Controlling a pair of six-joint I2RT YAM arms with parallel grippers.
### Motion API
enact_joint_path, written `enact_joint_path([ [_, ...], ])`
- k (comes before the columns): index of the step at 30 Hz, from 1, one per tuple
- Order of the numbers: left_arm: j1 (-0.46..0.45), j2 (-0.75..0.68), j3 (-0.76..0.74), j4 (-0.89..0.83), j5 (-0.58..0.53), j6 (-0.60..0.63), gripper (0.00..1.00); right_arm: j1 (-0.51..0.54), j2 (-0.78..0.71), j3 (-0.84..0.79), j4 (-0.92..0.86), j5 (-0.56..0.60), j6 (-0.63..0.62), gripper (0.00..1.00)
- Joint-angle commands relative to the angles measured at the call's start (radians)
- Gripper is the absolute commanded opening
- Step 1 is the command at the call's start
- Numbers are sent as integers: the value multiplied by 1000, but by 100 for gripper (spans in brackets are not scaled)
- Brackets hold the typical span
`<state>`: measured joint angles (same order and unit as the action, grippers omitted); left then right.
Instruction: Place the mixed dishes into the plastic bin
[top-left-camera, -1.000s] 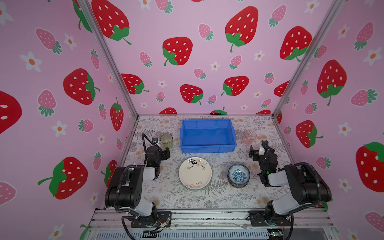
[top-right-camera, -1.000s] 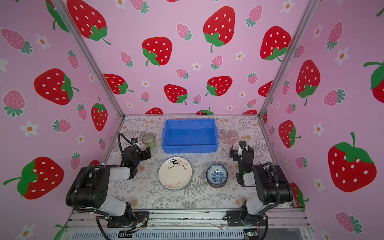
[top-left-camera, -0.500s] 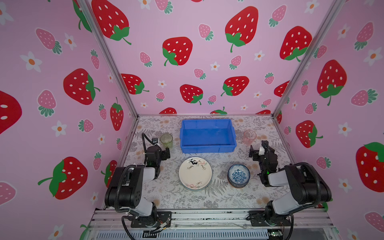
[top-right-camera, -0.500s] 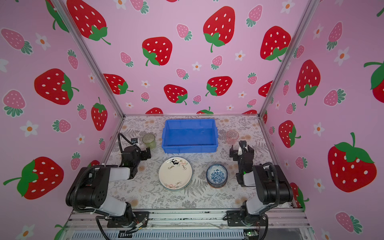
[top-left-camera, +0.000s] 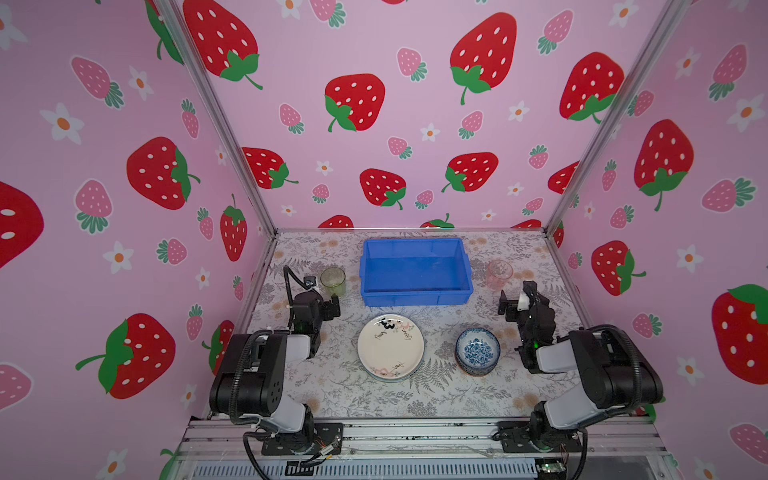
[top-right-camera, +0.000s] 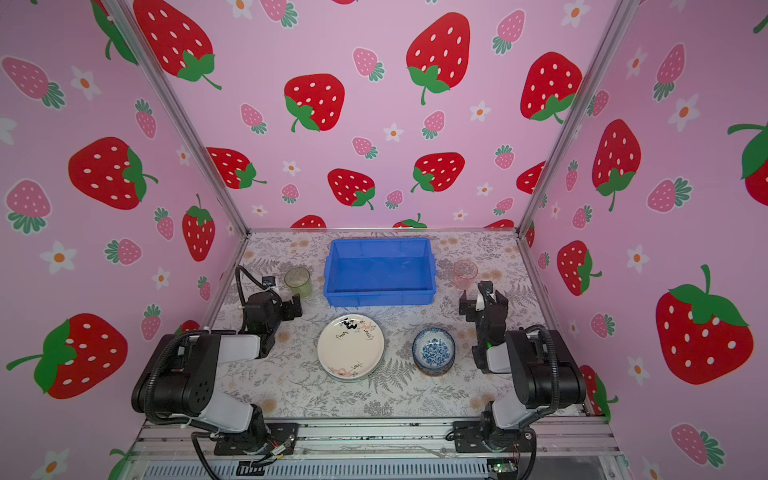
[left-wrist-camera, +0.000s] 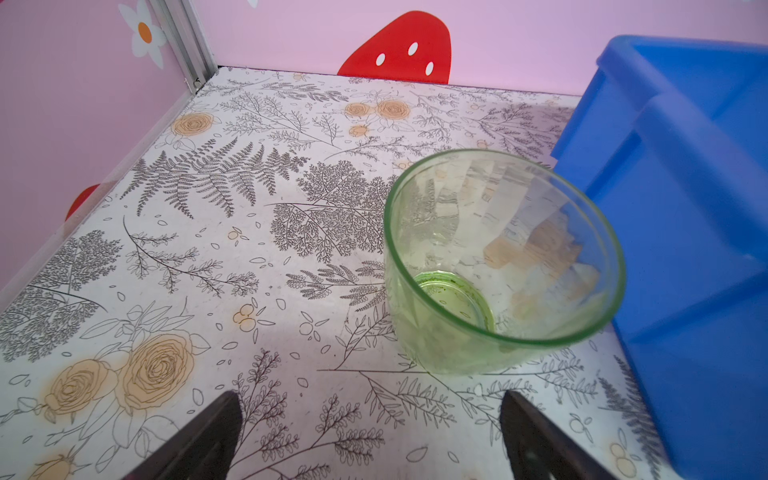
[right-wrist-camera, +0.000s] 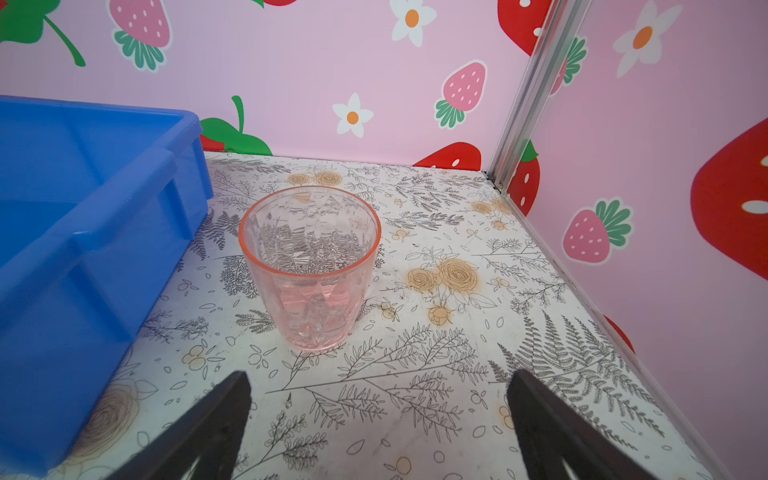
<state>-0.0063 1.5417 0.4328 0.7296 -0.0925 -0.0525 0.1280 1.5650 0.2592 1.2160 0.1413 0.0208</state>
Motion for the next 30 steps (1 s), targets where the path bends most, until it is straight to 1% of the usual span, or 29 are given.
enact_joint_path([
  [1, 6, 6, 23, 33, 14, 13, 99, -7, 5, 11, 35, 7, -18, 99],
  [4, 6, 5, 17, 39, 13, 13, 99, -8, 4, 11, 35, 6, -18, 99],
  [6, 0, -23, 24, 14, -47, -6, 99, -7, 6, 12, 33, 7, -18, 99],
  [10, -9, -130, 18, -65, -147, -31, 99, -7, 6, 11, 34, 6, -17, 99],
  [13, -18, -240, 45, -214, -206, -73, 99, -10, 4, 9, 35, 1, -14, 99],
  [15, -19, -323, 78, -340, -206, -123, 99, -12, 1, 5, 39, 2, -13, 99],
  [17, -22, -409, 98, -431, -201, -150, 99, -12, -15, -1, 44, 13, -2, 99],
  [19, -23, -494, 108, -495, -216, -200, 99, -12, -53, 2, 10, 42, 9, 99],
  [20, -23, -533, 124, -548, -232, -231, 99, -13, -86, 11, -42, 59, 18, 99],
  [23, -23, -611, 215, -767, -311, -355, 99, -13, -208, 107, -342, 118, 111, 99],
  [24, -20, -625, 264, -870, -340, -413, 99, -13, -245, 135, -414, 121, 141, 99],
  [26, -6, -634, 349, -1043, -365, -523, 99, -13, -311, 189, -546, 96, 193, 99],
  [27, 9, -634, 397, -1113, -338, -558, 99, -12, -347, 235, -639, 76, 225, 99],
  [29, 24, -629, 470, -1201, -265, -549, 99, -9, -397, 343, -851, 33, 256, 99],
  [30, 34, -621, 504, -1241, -233, -547, 99, -1, -414, 399, -961, 30, 264, 99],
])
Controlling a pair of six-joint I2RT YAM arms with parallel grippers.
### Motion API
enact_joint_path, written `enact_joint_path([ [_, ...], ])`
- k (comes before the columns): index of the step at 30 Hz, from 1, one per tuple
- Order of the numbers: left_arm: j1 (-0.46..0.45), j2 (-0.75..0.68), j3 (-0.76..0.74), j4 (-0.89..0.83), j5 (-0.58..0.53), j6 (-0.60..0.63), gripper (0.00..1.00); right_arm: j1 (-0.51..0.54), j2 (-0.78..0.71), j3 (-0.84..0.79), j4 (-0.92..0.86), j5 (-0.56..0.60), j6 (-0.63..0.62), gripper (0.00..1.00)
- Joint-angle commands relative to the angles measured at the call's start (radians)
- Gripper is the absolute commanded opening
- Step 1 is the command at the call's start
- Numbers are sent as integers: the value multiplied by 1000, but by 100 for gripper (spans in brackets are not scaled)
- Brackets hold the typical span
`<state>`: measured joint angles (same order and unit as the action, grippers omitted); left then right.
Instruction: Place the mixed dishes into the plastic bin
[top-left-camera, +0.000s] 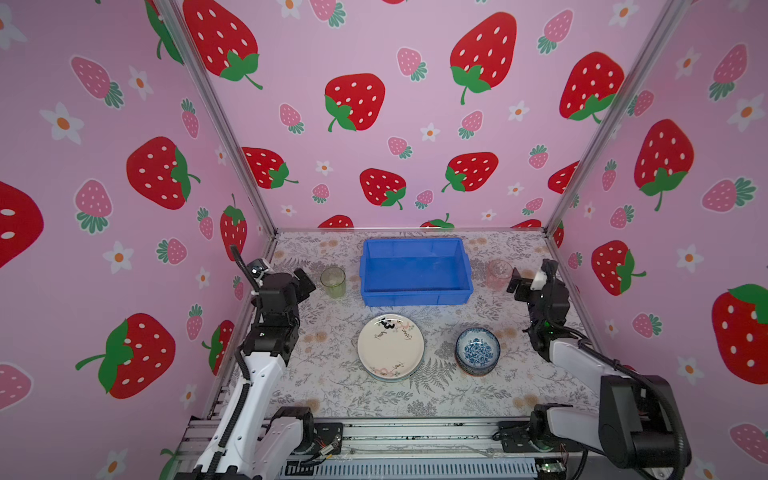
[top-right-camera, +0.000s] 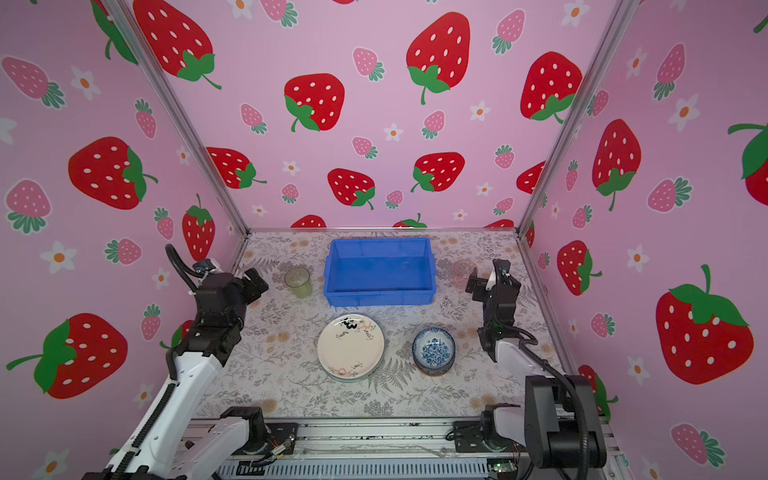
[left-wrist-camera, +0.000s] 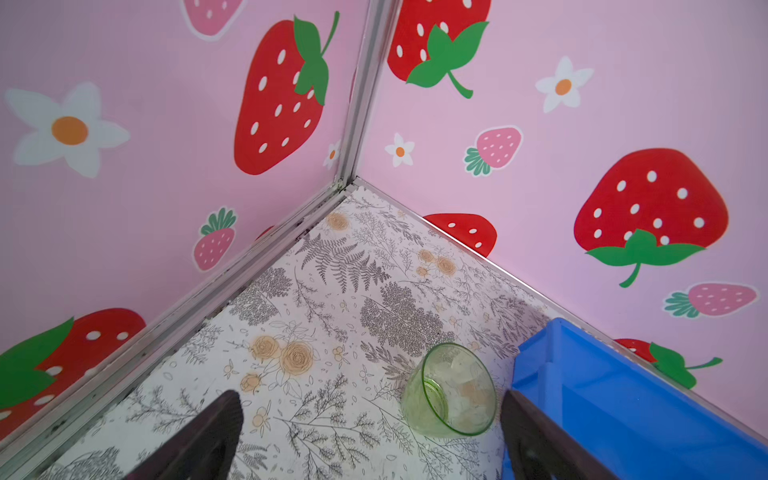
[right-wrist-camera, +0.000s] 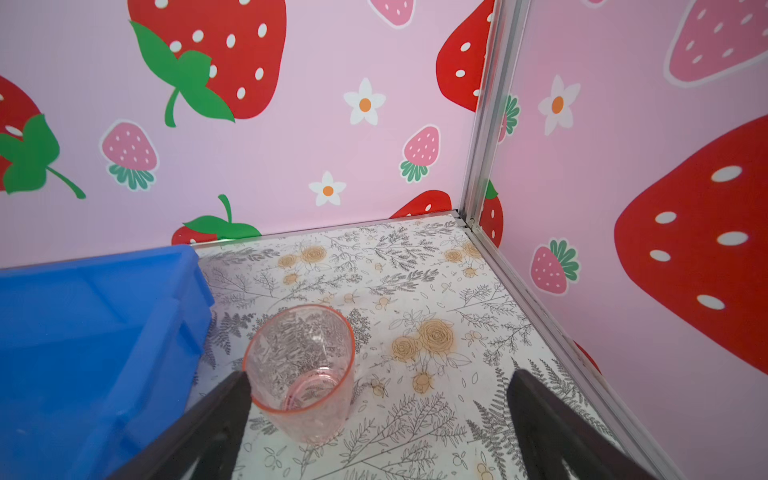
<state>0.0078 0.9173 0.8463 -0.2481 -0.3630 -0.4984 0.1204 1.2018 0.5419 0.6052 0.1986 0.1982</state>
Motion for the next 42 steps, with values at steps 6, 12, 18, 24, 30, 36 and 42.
enact_joint_path([
  [6, 38, 38, 165, -325, 214, -38, 100, 100, -89, 358, -750, 10, 72, 99],
  [12, 38, 97, 179, -354, 407, 1, 99, 153, -86, 483, -970, -60, 75, 99],
  [18, 25, 97, 110, -360, 619, -12, 99, 228, -92, 526, -1078, -91, 14, 99],
  [24, -74, 47, 10, -346, 701, -35, 94, 269, -39, 579, -1181, -162, 6, 99],
  [30, -243, 15, -70, -369, 620, -105, 95, 317, 9, 576, -1151, -315, 21, 100],
  [36, -320, -23, -163, -318, 610, -201, 97, 413, 80, 578, -1137, -387, 17, 98],
  [42, -365, -2, -235, -233, 605, -254, 97, 509, 137, 546, -1114, -456, 46, 96],
])
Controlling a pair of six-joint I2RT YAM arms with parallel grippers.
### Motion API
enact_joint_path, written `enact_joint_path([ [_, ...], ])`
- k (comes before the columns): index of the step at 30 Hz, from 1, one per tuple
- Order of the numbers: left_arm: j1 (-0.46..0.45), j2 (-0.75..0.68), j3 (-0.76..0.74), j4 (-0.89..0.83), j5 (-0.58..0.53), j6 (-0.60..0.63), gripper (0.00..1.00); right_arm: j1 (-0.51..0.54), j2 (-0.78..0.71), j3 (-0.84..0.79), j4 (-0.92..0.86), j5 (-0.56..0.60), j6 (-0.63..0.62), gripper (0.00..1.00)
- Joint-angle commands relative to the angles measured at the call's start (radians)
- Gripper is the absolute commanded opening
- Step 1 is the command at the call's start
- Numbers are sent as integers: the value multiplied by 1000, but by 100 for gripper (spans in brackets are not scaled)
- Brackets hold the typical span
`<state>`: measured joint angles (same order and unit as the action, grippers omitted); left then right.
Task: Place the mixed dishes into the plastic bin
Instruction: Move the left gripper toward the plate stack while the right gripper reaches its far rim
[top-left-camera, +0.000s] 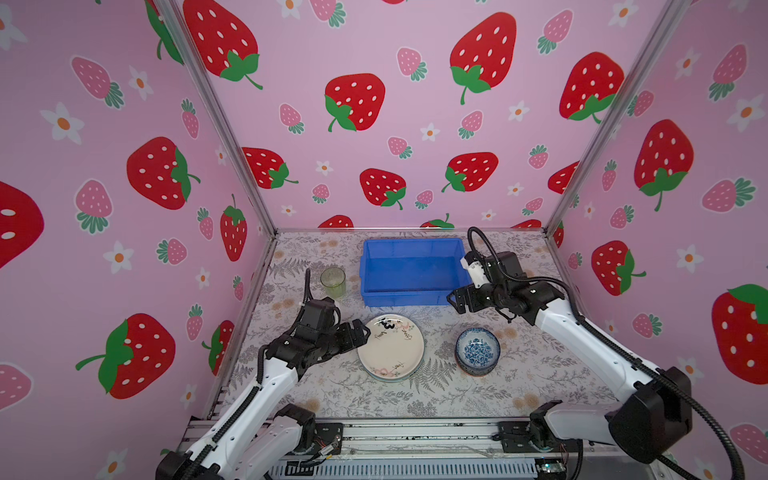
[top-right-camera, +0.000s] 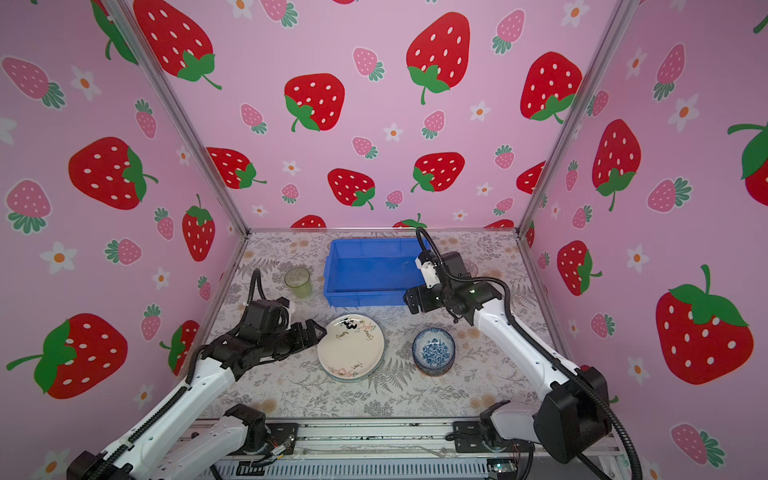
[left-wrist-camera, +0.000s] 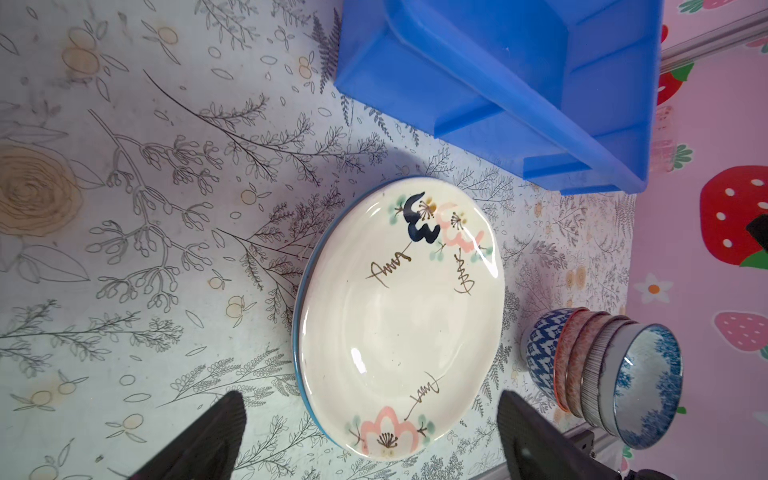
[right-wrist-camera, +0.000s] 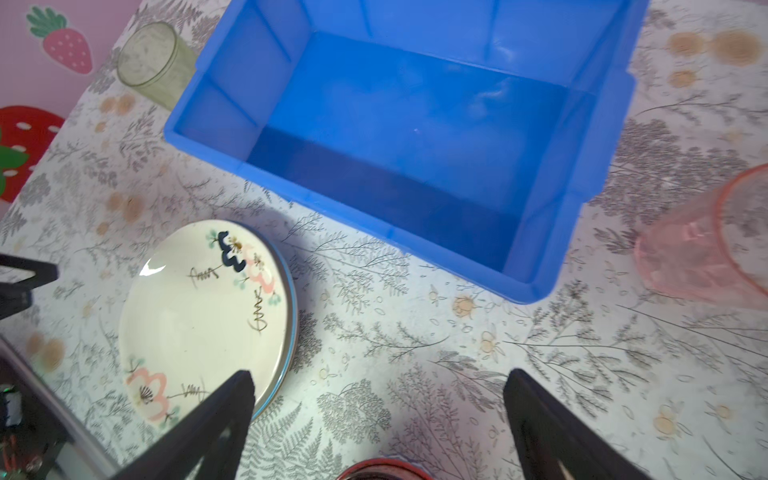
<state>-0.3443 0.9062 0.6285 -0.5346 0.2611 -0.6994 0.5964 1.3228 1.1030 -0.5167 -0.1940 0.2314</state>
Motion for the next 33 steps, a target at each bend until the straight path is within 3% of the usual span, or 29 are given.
enact_joint_path([
  [1, -18, 20, -23, 66, -16, -58, 97, 46, 24, -25, 20, -75, 20, 96],
  [13, -31, 122, -51, 172, 56, -69, 97, 195, 102, -144, 215, -114, 160, 94],
  [33, -30, 126, -109, 196, 70, -116, 97, 273, 274, -97, 252, -140, 154, 93],
])
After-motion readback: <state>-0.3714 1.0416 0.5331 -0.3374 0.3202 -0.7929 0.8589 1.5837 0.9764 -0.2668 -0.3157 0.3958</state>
